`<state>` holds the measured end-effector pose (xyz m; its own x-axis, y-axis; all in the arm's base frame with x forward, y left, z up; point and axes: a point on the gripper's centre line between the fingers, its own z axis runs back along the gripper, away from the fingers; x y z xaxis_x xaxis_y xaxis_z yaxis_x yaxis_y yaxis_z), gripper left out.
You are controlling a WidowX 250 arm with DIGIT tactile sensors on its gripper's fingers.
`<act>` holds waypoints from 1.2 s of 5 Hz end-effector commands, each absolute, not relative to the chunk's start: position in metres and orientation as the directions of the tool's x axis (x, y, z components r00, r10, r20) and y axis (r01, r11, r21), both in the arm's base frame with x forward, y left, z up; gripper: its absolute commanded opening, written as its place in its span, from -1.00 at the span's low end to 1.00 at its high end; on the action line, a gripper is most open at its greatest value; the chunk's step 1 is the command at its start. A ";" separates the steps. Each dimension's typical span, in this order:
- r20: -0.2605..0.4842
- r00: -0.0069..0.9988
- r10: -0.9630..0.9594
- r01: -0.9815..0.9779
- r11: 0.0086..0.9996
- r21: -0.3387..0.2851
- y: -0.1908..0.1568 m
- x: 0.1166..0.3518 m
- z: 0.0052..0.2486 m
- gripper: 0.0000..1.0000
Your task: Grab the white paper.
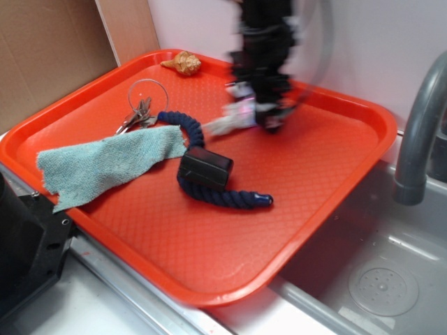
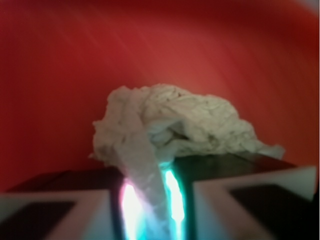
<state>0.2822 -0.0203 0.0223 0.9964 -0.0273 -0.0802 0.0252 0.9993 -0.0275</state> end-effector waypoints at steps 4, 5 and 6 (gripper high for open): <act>0.132 0.985 0.112 -0.119 0.992 0.050 -0.035 0.231 0.258 -1.00; 0.116 0.956 0.270 -0.269 0.963 -0.029 -0.027 0.229 0.265 -1.00; 0.054 0.958 0.281 -0.282 0.959 0.015 -0.024 0.237 0.248 -1.00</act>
